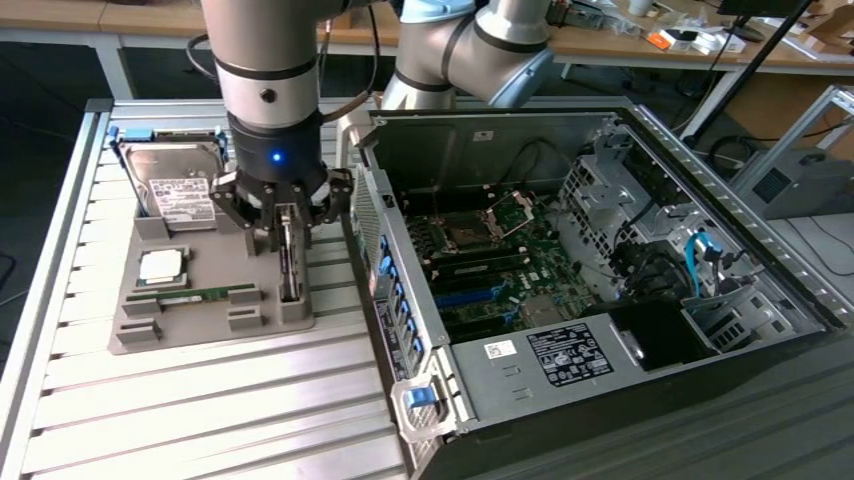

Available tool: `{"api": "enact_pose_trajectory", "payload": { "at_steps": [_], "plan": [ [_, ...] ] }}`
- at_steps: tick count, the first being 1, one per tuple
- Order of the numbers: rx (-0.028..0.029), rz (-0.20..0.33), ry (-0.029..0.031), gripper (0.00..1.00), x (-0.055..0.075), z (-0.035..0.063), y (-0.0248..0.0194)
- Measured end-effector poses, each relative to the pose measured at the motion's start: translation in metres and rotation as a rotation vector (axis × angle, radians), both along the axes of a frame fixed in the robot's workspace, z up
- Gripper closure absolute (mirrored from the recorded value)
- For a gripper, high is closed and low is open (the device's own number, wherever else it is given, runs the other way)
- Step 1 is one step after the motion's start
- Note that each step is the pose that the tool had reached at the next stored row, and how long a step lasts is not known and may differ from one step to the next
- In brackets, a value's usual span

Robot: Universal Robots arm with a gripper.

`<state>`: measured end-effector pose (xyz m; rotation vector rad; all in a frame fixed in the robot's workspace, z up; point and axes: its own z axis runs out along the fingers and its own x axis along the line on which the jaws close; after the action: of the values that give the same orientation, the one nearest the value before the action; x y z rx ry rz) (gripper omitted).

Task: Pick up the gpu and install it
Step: 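Pick up the gpu and move the gpu toward the slot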

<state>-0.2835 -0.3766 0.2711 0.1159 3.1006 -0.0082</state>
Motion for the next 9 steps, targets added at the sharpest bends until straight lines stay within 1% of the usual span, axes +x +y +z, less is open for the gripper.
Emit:
{"api": "enact_pose_trajectory", "payload": {
  "at_steps": [1, 2, 3, 4, 5, 6, 9],
  "plan": [
    [-0.0012, 0.0, -0.0001, 0.58, 0.001, -0.0003, 0.0038],
    [-0.0029, 0.0, -0.0001, 0.58, 0.001, -0.0006, 0.0092],
    [-0.0039, 0.0, 0.0001, 0.58, 0.001, -0.0007, 0.0137],
    [-0.0044, 0.0, 0.0, 0.58, 0.001, -0.001, 0.0187],
    [-0.0047, 0.0, -0.0002, 0.58, 0.001, -0.0014, 0.0223],
    [-0.0047, 0.0, -0.0001, 0.58, 0.001, -0.0018, 0.0241],
    [-0.0046, 0.0, -0.0001, 0.58, 0.001, -0.0038, 0.0247]
  ]
}}
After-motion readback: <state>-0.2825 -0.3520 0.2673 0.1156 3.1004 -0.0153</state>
